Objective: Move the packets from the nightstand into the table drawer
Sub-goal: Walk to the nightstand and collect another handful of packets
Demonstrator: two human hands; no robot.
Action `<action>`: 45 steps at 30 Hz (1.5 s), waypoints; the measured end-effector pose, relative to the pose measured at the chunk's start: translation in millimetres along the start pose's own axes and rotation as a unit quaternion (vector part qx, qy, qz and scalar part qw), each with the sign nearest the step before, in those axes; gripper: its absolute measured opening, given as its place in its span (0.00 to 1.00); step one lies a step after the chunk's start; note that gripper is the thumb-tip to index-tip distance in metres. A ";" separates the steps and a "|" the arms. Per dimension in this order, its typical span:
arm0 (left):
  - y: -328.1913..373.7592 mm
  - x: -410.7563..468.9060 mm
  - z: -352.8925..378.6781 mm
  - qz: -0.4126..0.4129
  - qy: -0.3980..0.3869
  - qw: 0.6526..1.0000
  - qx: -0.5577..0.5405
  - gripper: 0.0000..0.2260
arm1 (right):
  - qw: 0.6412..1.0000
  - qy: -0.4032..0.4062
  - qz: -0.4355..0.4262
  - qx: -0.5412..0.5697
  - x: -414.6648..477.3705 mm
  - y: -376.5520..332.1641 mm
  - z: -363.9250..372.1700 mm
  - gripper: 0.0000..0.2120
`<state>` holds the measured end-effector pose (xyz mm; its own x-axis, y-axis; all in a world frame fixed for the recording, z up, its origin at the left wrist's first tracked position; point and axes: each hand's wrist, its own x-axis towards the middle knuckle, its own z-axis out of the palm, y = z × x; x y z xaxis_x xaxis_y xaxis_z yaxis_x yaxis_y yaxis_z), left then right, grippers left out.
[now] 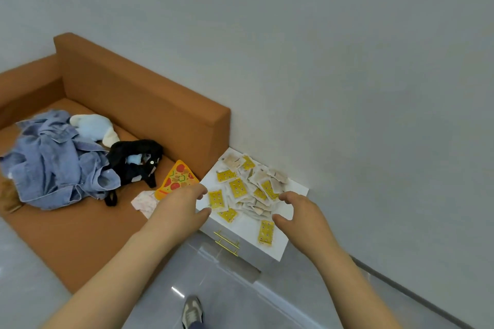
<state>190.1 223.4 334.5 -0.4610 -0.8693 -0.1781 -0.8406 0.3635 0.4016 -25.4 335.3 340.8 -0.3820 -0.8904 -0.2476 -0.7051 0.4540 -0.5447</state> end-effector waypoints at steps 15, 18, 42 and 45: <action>-45.3 173.7 9.7 0.043 -0.154 0.987 0.030 0.20 | 0.991 -0.023 0.133 0.004 130.5 -1.4 27.5 0.23; -42.6 204.2 19.6 0.031 -0.181 0.982 0.040 0.20 | 0.990 -0.040 0.138 0.012 162.7 9.5 27.0 0.23; -93.3 387.6 153.7 0.055 -0.319 0.936 0.137 0.26 | 0.953 -0.124 0.276 0.006 332.2 112.6 118.3 0.29; -101.6 408.1 178.0 0.047 -0.327 0.936 0.119 0.26 | 0.952 -0.117 0.283 0.003 351.9 128.2 135.5 0.31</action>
<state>36.7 -108.7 61.1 -0.5465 -0.4663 -0.6956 -0.7911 0.5600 0.2461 -169.3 75.7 75.3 -0.5548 -0.4866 -0.6749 -0.4219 0.8637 -0.2759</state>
